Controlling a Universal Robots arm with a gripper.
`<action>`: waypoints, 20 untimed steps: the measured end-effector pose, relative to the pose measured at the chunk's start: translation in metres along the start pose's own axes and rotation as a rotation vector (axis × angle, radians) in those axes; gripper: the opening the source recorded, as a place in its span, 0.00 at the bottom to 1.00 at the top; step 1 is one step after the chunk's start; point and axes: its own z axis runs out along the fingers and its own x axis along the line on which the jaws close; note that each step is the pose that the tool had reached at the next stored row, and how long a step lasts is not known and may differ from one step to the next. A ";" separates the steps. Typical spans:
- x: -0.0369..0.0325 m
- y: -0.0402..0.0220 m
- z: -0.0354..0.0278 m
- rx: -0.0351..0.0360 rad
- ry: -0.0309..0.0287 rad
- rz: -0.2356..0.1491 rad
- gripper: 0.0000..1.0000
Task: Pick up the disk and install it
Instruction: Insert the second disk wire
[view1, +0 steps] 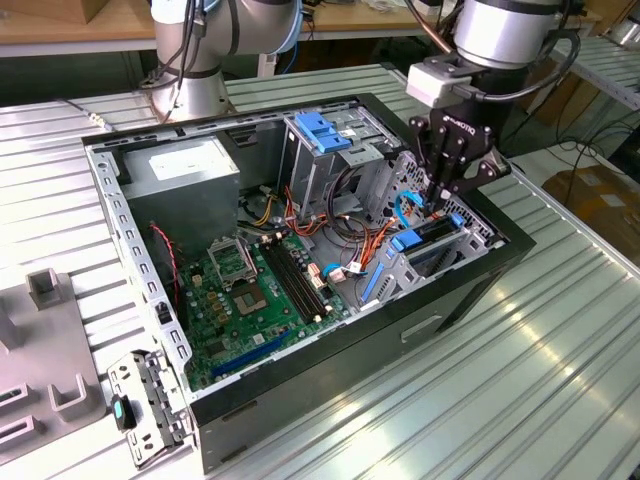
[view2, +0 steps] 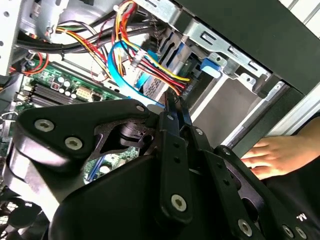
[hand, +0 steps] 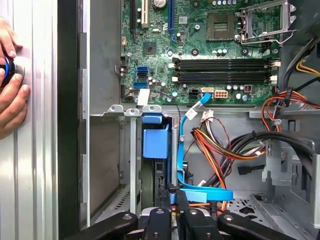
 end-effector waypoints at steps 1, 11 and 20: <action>0.0016 0.0000 0.0008 0.0000 0.0000 0.000 0.16; 0.0113 0.0002 0.0069 -0.0084 -0.0002 -0.001 0.16; 0.0111 -0.0013 0.0085 -0.0215 -0.0025 -0.003 0.16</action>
